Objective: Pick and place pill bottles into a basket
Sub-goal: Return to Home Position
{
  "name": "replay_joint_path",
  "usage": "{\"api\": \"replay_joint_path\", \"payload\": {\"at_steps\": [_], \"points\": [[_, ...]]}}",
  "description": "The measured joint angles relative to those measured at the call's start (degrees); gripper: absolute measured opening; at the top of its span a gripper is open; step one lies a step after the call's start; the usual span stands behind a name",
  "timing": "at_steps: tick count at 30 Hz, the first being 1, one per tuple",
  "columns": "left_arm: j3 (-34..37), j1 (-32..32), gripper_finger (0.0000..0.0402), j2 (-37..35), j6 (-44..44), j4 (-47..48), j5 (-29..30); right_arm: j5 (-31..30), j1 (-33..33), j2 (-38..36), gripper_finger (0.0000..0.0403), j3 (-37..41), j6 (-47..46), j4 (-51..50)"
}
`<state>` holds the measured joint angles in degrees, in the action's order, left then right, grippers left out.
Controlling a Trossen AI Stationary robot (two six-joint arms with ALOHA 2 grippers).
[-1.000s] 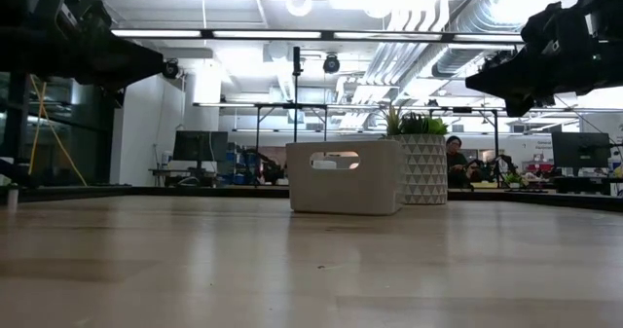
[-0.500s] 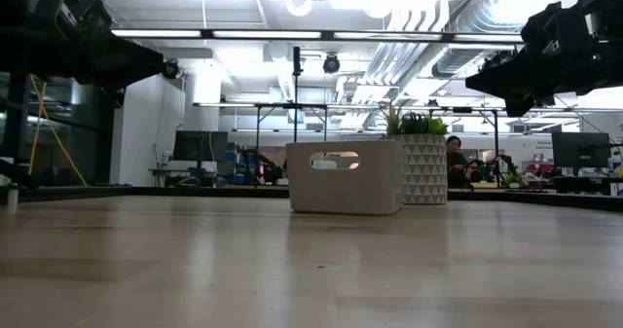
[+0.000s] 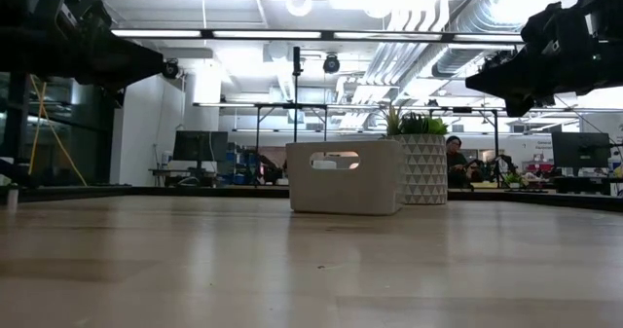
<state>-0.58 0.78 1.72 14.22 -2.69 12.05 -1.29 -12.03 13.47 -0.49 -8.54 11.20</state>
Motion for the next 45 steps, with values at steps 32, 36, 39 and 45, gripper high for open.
{"api": "replay_joint_path", "payload": {"at_steps": [32,36,39,45], "points": [[0.0,0.0,0.012,0.0,0.0,-0.01,0.0,-0.02,0.01,0.0,0.0006,0.02,0.01,0.01],[0.0,0.0,0.012,0.0,0.0,-0.01,0.0,-0.02,0.02,0.0,0.0007,0.02,0.02,0.0],[0.0,0.0,0.012,0.0,0.0,-0.01,0.0,-0.01,0.02,0.0,0.0007,0.02,0.01,0.0],[0.0,0.0,0.012,0.0,0.0,0.01,0.0,-0.02,0.0,0.0,0.0009,0.02,0.0,0.0]]}}
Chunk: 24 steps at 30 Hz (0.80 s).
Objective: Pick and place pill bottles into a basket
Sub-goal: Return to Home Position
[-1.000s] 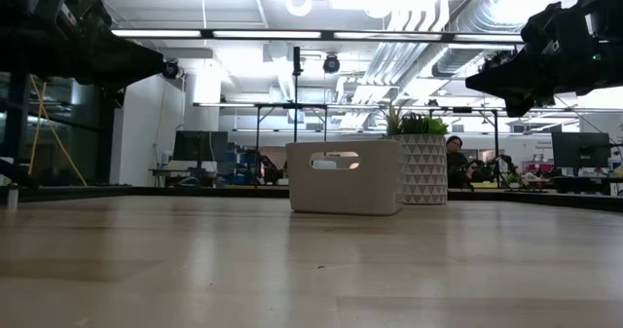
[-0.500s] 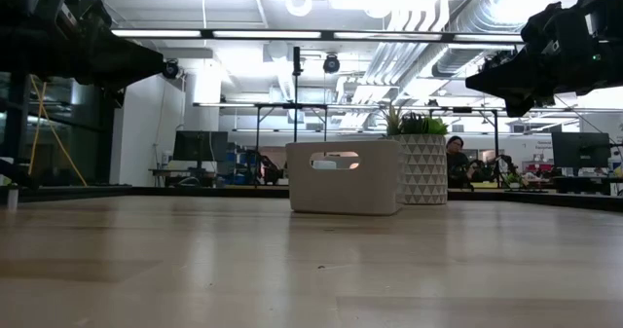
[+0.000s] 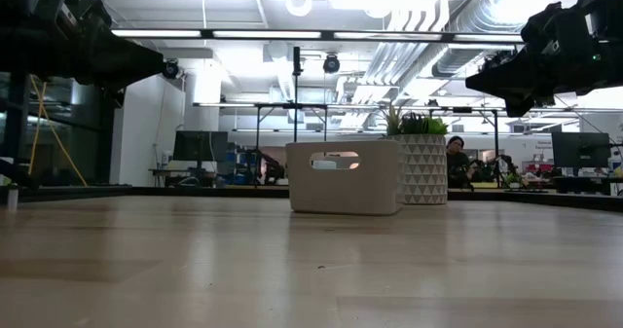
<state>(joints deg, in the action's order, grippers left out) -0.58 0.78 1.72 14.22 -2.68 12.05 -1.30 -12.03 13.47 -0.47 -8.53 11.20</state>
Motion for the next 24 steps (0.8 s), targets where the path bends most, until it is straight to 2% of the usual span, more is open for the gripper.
{"api": "replay_joint_path", "payload": {"at_steps": [24], "points": [[0.0,0.0,0.012,0.01,0.0,-0.01,0.0,0.0,0.0,0.0,0.0007,0.0,0.0,0.01]]}}
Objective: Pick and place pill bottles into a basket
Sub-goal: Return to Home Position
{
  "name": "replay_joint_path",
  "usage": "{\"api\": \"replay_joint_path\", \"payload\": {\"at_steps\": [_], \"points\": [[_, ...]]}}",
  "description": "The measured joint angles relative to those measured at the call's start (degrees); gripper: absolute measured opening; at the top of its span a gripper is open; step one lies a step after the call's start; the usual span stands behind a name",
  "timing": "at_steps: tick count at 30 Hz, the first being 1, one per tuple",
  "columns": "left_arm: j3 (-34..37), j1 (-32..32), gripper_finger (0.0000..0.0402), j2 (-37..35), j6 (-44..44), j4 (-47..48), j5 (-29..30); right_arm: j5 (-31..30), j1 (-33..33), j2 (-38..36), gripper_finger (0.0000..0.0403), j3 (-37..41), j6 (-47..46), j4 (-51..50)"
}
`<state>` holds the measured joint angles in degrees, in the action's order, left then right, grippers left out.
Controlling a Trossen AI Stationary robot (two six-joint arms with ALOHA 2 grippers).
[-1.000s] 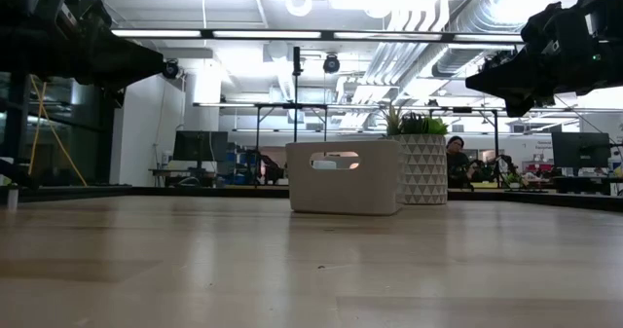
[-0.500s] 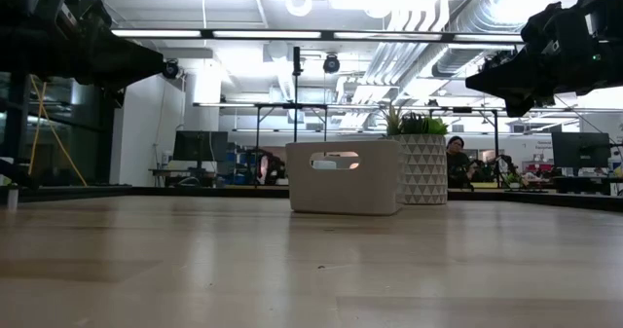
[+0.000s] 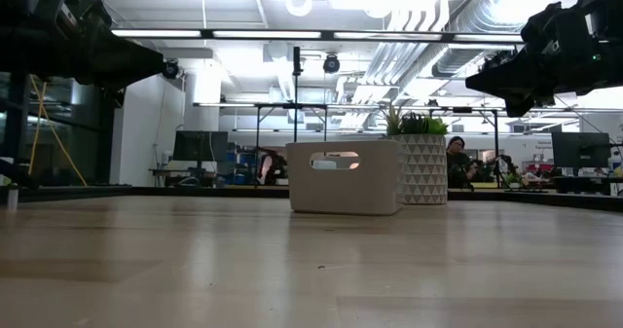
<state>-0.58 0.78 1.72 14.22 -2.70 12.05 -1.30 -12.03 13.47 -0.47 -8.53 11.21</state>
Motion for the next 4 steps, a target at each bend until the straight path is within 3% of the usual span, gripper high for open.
{"api": "replay_joint_path", "payload": {"at_steps": [4], "points": [[0.0,0.0,0.012,0.01,0.0,0.0,0.0,0.0,0.01,0.0,0.0008,0.0,0.01,-0.01]]}}
